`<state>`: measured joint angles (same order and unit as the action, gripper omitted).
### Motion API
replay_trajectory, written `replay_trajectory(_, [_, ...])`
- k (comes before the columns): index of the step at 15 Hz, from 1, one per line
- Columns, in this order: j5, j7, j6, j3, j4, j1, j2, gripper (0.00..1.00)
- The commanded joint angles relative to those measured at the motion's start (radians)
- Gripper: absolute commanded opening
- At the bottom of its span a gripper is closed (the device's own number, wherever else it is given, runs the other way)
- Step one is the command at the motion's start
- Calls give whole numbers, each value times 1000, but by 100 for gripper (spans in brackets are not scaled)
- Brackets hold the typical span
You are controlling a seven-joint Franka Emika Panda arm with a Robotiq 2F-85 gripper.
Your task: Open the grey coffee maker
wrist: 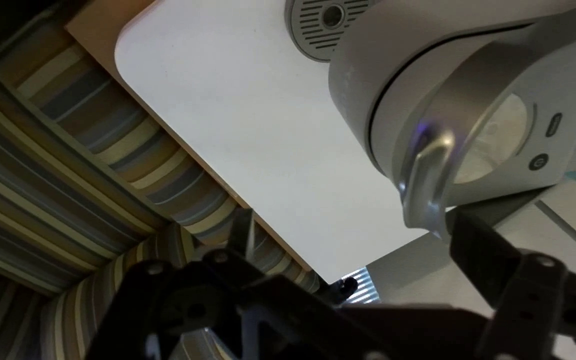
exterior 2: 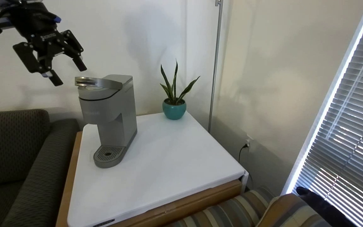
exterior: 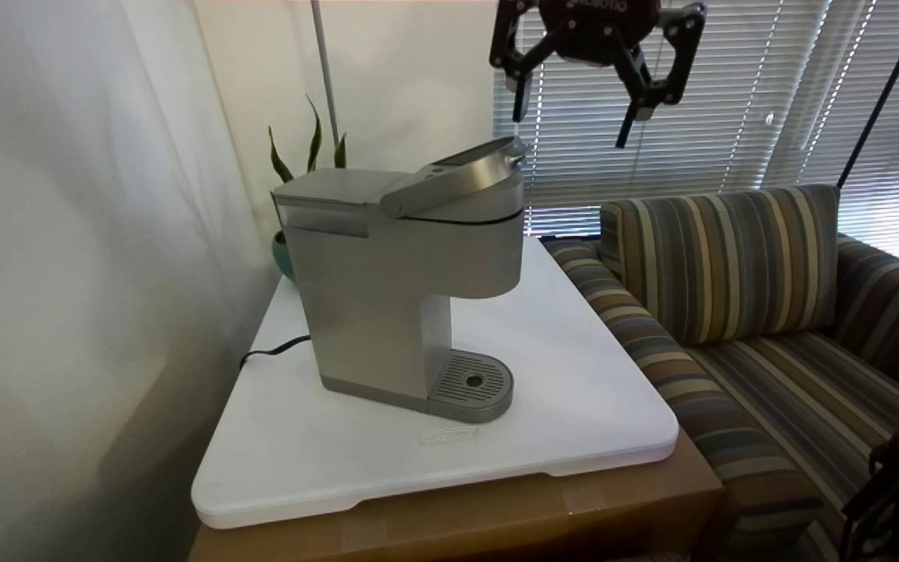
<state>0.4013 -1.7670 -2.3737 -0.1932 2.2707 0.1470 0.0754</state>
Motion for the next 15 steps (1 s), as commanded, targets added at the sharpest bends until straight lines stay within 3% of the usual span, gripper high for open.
replay_trajectory(1, [-26,-26,-34,4,67,-7,22,100])
replay_trajectory(3, [-35,-34,-42,4,83,-7,17,100])
replay_trajectory(4, [-38,-33,-49,4,88,-6,12,94])
replay_trajectory(6, [-42,-26,-64,2,87,-5,-2,70])
replay_trajectory(8, [-32,-23,-75,1,79,-4,-16,62])
replay_trajectory(15, [4,-32,-143,2,64,-4,-53,12])
